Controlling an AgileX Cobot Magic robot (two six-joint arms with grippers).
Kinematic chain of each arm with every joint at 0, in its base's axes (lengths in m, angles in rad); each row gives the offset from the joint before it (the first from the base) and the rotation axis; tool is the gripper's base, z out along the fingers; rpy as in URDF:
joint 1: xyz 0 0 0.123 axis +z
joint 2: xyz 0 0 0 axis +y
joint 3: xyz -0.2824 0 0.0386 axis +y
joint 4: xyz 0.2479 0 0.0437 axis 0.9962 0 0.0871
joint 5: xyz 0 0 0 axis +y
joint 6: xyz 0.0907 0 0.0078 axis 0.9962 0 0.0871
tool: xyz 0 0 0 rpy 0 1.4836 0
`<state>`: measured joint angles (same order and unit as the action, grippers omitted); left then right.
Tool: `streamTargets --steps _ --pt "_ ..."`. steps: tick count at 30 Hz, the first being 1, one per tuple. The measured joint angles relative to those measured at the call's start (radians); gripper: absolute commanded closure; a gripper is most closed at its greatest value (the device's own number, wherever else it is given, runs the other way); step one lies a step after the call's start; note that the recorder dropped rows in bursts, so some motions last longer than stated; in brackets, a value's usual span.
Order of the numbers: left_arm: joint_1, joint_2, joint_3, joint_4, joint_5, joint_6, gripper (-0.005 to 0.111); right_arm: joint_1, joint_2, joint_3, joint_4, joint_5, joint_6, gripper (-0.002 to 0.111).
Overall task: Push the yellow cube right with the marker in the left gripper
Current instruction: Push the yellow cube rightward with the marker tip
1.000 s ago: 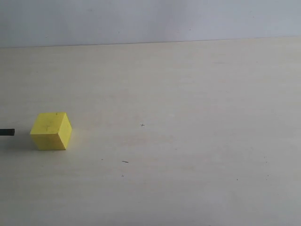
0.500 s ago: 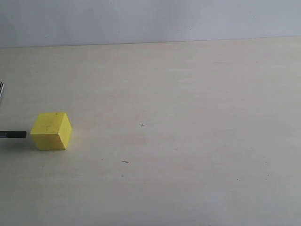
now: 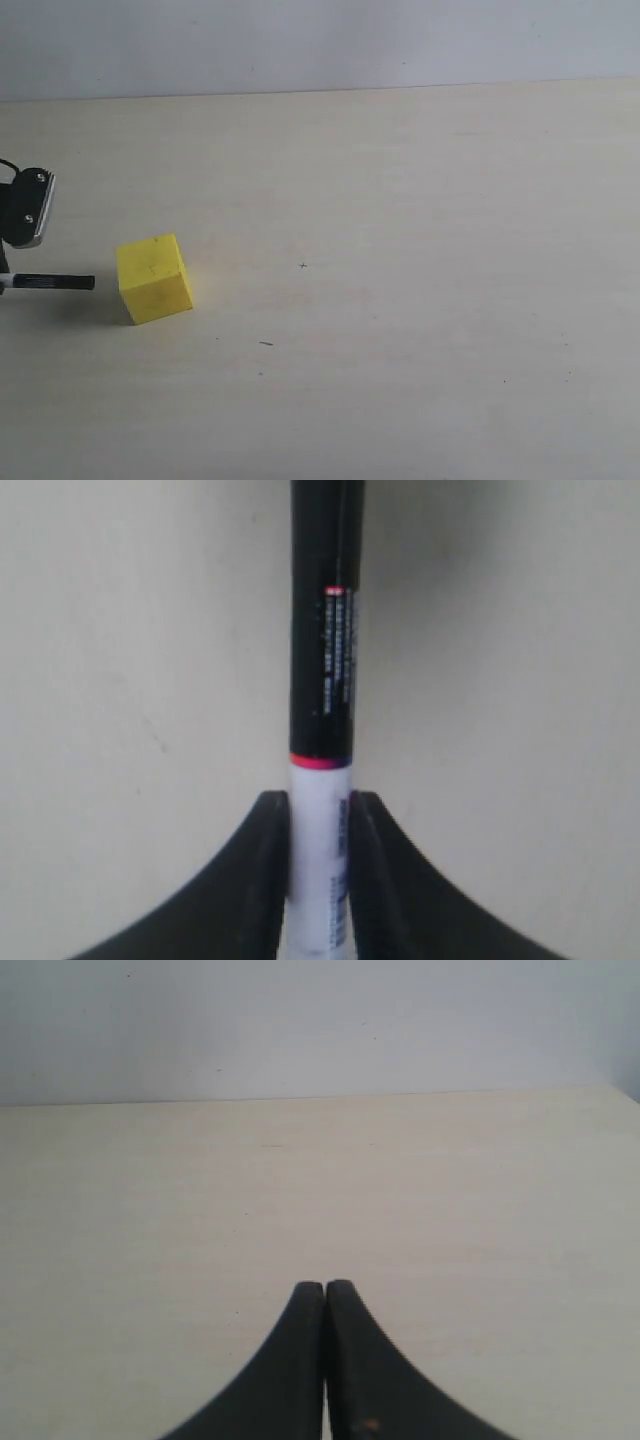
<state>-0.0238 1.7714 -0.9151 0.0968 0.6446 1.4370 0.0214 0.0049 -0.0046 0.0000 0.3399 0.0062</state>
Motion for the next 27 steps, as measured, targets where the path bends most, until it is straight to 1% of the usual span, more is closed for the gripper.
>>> streamTargets --steps 1,3,5,7,8,10,12,14,17,20,22,25,27 --pt "0.016 0.0 0.0 0.012 0.002 -0.013 0.107 0.0 0.0 0.0 0.0 0.0 0.0 0.108" --pt "0.025 0.0 0.0 0.019 0.002 -0.024 0.107 0.0 0.0 0.0 0.0 0.0 0.0 0.108" --pt "-0.002 0.002 0.0 -0.005 -0.015 -0.028 0.107 0.0 0.0 0.0 0.0 0.0 0.0 0.108" --pt "-0.07 0.02 -0.001 -0.081 -0.088 -0.032 0.107 0.0 0.0 0.0 0.0 0.0 0.0 0.108" --pt "-0.124 0.036 -0.01 -0.116 -0.114 -0.032 0.107 0.0 0.0 0.0 0.0 0.0 0.0 0.108" --pt "-0.176 0.046 -0.025 -0.138 -0.123 -0.053 0.107 0.0 0.0 0.0 0.0 0.0 0.0 0.108" --pt "-0.175 0.046 -0.035 -0.142 -0.119 -0.082 0.107 0.0 0.0 0.0 0.0 0.0 0.0 0.108" --pt "-0.147 0.033 -0.044 -0.139 -0.097 -0.105 0.107 0.0 0.0 0.0 0.0 0.0 0.0 0.108" --pt "-0.126 0.026 -0.046 -0.125 -0.046 -0.111 0.107 0.0 0.0 0.0 0.0 0.0 0.0 0.108" --pt "-0.138 0.024 -0.046 -0.113 0.025 -0.111 0.107 0.0 0.0 0.0 0.0 0.0 0.0 0.108" --pt "-0.144 0.024 -0.046 -0.073 0.067 -0.128 0.107 0.0 0.0 0.0 0.0 0.0 0.0 0.108" --pt "-0.144 0.024 -0.046 -0.044 0.072 -0.152 0.107 0.0 0.0 0.0 0.0 0.0 0.0 0.108" --pt "-0.144 0.024 -0.046 -0.04 0.042 -0.163 0.107 0.0 0.0 0.0 0.0 0.0 0.0 0.108"
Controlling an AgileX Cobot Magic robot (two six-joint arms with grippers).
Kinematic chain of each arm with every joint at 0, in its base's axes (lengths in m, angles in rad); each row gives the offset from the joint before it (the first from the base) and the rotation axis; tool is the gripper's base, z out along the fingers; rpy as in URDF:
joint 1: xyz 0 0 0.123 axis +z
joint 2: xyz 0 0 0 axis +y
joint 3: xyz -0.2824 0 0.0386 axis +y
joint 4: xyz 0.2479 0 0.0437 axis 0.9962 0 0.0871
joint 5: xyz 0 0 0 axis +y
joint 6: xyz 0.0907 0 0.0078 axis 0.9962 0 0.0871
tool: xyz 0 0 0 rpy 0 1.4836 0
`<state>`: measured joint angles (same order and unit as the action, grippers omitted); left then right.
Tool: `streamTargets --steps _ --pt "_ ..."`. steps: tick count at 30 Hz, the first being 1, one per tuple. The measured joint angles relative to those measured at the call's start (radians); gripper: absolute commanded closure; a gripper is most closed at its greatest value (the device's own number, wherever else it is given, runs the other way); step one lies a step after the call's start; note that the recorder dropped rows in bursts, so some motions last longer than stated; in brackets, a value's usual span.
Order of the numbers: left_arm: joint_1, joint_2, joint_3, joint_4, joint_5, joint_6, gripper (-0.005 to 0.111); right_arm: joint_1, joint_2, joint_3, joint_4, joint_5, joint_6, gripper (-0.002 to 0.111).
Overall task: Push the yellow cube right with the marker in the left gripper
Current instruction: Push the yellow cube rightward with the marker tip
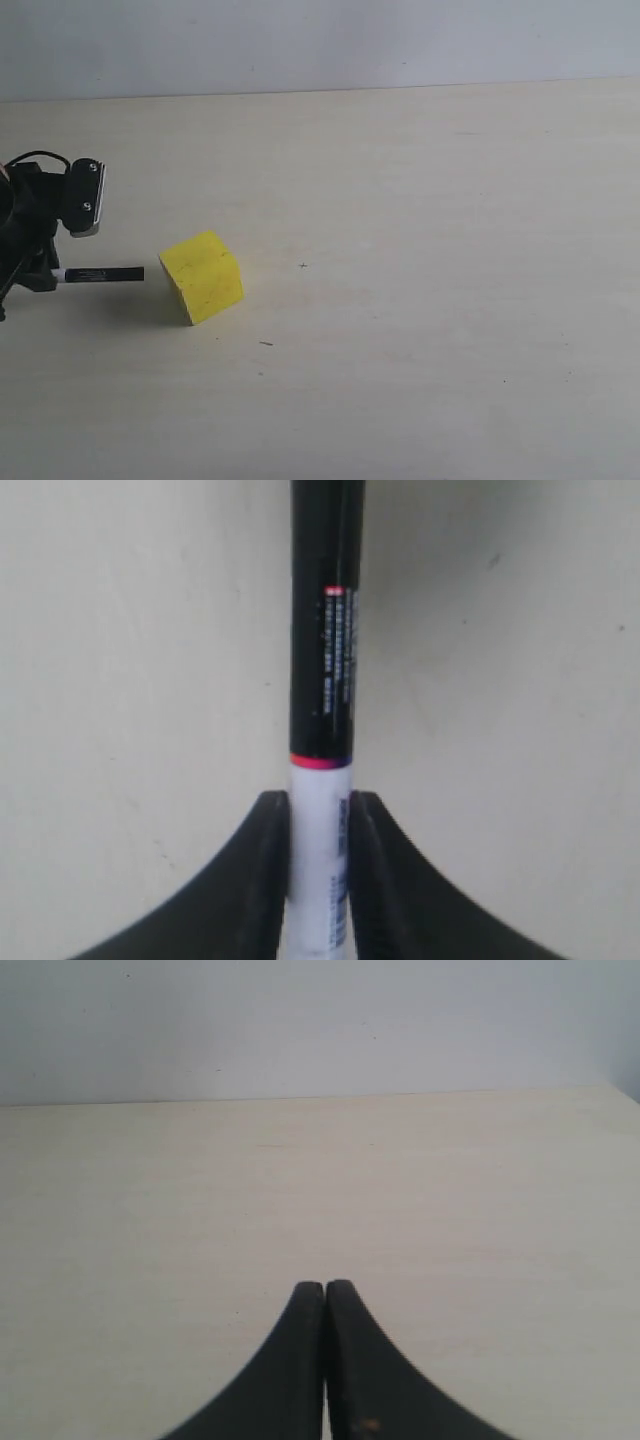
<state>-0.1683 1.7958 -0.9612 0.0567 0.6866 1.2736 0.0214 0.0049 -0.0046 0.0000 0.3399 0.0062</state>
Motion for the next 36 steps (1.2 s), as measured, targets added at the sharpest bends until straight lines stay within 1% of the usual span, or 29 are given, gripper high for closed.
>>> streamTargets --steps 2,6,8,13,15,19,22,25,27,29,32,34,36 --pt "0.0 0.0 0.0 0.002 -0.046 -0.026 0.107 0.0 0.0 0.0 0.0 0.0 0.0 0.108" --pt "-0.021 0.0 0.0 0.006 -0.062 -0.032 0.107 0.0 0.0 0.0 0.0 0.0 0.0 0.108" --pt "-0.052 0.0 0.0 0.006 -0.041 -0.032 0.107 0.0 0.0 0.0 0.0 0.0 0.0 0.108" --pt "-0.186 0.0 0.0 0.011 0.034 -0.035 0.107 0.0 0.0 0.0 0.0 0.0 0.0 0.108" --pt "-0.219 -0.004 0.0 0.016 0.055 -0.043 0.107 0.0 0.0 0.0 0.0 0.0 0.0 0.108" --pt "-0.225 -0.016 0.0 0.065 0.103 -0.102 0.107 0.0 0.0 0.0 0.0 0.0 0.0 0.108" --pt "-0.206 -0.016 0.0 0.116 0.131 -0.168 0.107 0.0 0.0 0.0 0.0 0.0 0.0 0.108" --pt "-0.185 -0.016 0.0 0.136 0.124 -0.212 0.107 0.0 0.0 0.0 0.0 0.0 0.0 0.108" --pt "-0.181 -0.016 0.0 0.136 0.094 -0.22 0.107 0.0 0.0 0.0 0.0 0.0 0.0 0.108" --pt "-0.185 -0.007 0.0 0.109 0.037 -0.223 0.107 0.0 0.0 0.0 0.0 0.0 0.0 0.108" --pt "-0.217 0.014 0.0 0.059 -0.068 -0.217 0.107 0.0 0.0 0.0 0.0 0.0 0.0 0.108" --pt "-0.244 0.023 0.0 0.041 -0.115 -0.215 0.107 0.0 0.0 0.0 0.0 0.0 0.0 0.108" --pt "-0.257 0.025 0.0 0.029 -0.125 -0.213 0.107 0.0 0.0 0.0 0.0 0.0 0.0 0.108"
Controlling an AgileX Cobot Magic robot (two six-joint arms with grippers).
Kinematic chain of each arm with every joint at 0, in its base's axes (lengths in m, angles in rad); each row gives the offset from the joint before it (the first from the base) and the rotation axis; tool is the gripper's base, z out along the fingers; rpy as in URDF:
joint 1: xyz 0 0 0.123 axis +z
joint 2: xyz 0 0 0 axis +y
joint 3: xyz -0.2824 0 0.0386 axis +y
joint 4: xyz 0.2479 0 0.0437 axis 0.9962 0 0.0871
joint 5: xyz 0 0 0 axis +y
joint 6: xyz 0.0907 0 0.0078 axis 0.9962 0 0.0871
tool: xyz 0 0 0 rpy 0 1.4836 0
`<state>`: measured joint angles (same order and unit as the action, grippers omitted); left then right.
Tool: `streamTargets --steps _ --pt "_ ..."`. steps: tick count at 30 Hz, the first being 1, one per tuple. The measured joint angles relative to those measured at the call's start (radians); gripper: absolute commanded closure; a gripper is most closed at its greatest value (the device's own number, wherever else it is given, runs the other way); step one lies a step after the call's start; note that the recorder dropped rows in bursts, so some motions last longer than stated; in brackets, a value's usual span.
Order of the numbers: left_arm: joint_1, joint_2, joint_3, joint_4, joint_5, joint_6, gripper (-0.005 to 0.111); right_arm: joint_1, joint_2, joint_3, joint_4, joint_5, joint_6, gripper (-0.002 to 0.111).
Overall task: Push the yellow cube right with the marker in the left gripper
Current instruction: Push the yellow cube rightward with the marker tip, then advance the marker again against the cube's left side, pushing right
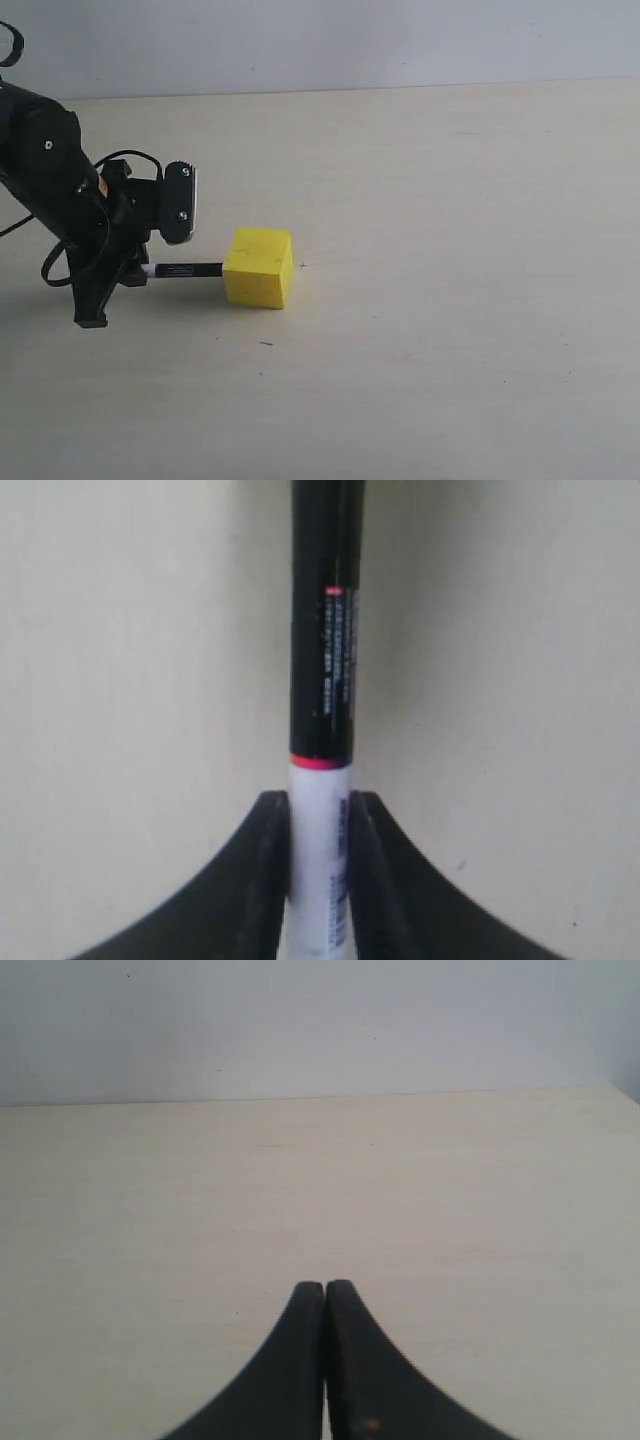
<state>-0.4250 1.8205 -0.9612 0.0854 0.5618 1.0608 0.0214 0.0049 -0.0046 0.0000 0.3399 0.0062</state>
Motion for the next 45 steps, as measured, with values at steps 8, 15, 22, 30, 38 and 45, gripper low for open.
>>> streamTargets --steps 8,15,22,30,38,45 --pt "0.029 0.0 0.0 0.006 0.021 0.0 0.107 0.0 0.0 0.0 0.0 0.0 0.0 0.108" --pt "-0.069 0.001 0.0 0.011 -0.026 0.011 0.107 0.0 0.0 0.0 0.0 0.0 0.0 0.108" --pt "-0.08 0.001 0.0 0.003 -0.022 -0.01 0.107 0.0 0.0 0.0 0.0 0.0 0.0 0.108" --pt "-0.047 0.001 0.0 0.012 -0.013 -0.018 0.107 0.0 0.0 0.0 0.0 0.0 0.0 0.108" --pt "-0.113 0.001 0.0 0.007 -0.131 -0.018 0.107 0.0 0.0 0.0 0.0 0.0 0.0 0.108" --pt "-0.111 0.001 0.0 0.007 -0.083 -0.018 0.107 0.0 0.0 0.0 0.0 0.0 0.0 0.108"
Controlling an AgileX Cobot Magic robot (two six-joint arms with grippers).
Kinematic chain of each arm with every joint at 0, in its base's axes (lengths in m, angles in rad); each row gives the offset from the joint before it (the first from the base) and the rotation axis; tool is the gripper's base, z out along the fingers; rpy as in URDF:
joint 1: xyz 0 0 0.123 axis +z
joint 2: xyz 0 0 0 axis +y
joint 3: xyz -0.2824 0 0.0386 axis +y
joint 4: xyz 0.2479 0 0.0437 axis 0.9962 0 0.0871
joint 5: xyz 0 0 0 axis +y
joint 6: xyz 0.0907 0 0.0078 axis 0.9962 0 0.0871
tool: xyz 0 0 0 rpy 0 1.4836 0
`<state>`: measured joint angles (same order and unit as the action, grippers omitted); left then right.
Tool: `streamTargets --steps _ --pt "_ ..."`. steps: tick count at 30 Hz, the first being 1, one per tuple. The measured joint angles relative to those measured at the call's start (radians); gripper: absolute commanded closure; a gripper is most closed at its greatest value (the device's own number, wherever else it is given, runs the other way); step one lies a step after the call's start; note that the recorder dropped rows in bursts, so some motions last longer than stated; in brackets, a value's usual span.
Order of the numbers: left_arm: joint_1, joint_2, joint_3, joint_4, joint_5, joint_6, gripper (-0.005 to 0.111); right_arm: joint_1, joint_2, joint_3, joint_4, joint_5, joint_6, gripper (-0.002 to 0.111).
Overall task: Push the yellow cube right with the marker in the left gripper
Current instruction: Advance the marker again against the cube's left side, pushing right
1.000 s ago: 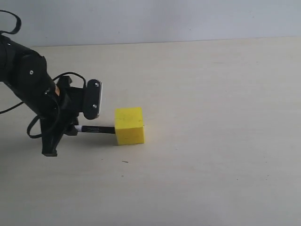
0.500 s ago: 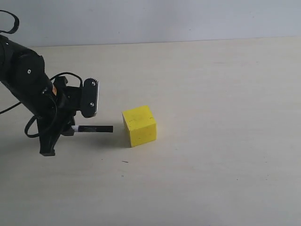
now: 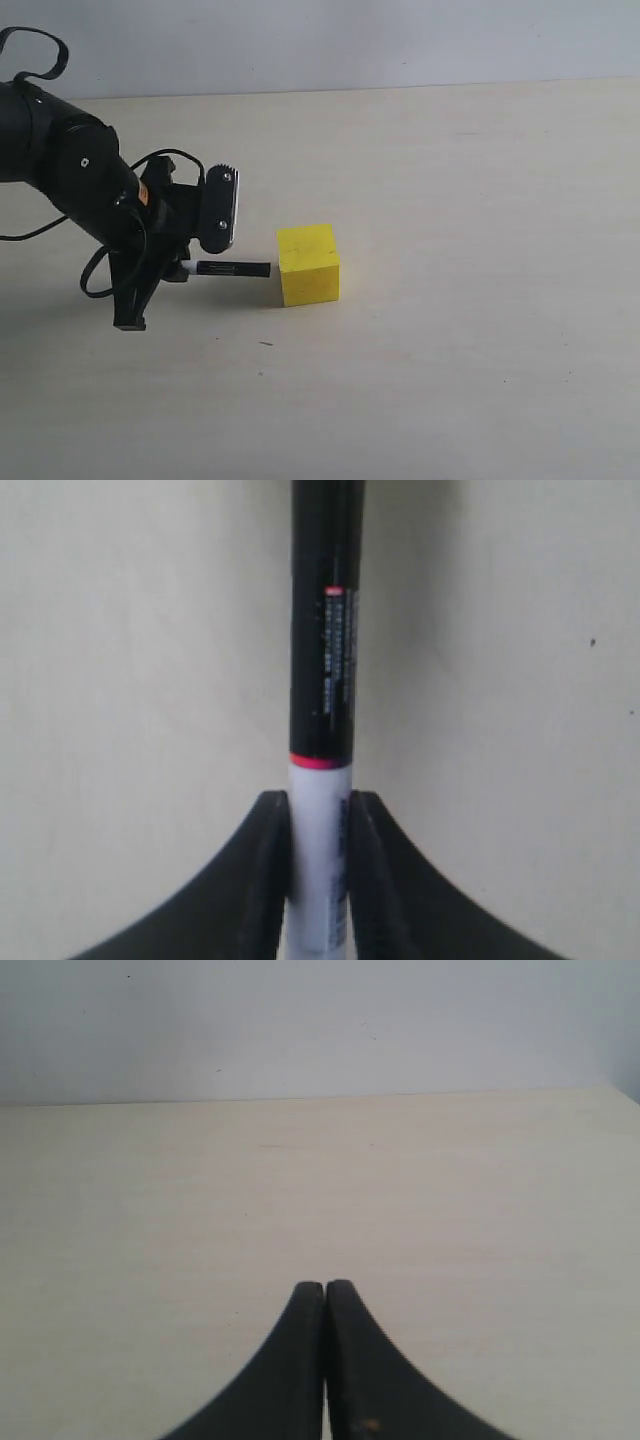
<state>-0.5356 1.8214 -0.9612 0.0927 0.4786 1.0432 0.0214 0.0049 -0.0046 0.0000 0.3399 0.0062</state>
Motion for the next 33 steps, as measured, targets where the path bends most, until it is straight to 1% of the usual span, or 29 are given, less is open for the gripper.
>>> streamTargets --steps 4,9,13,16,22,26,29,33 --pt "0.002 0.0 0.0 0.0 -0.004 0.0 0.107 0.0 0.0 0.0 0.0 0.0 0.0 0.108" --pt "0.002 0.0 0.0 0.0 -0.105 0.0 0.107 0.0 0.0 0.0 0.0 0.0 0.0 0.108" --pt "0.002 0.0 0.0 0.0 -0.118 0.0 0.107 0.0 0.0 0.0 0.0 0.0 0.0 0.108" --pt "0.002 0.0 0.0 0.0 -0.095 0.0 0.107 0.0 0.0 0.0 0.0 0.0 0.0 0.108" --pt "0.002 0.0 0.0 0.002 -0.001 0.0 0.107 0.0 0.0 0.0 0.0 0.0 0.0 0.108" --pt "0.002 0.0 0.0 0.029 0.056 -0.054 0.107 0.0 0.0 0.0 0.0 0.0 0.0 0.108" --pt "0.002 0.0 0.0 0.076 0.063 -0.115 0.107 0.0 0.0 0.0 0.0 0.0 0.0 0.108" --pt "0.002 0.0 0.0 0.1 0.064 -0.144 0.107 0.0 0.0 0.0 0.0 0.0 0.0 0.108"
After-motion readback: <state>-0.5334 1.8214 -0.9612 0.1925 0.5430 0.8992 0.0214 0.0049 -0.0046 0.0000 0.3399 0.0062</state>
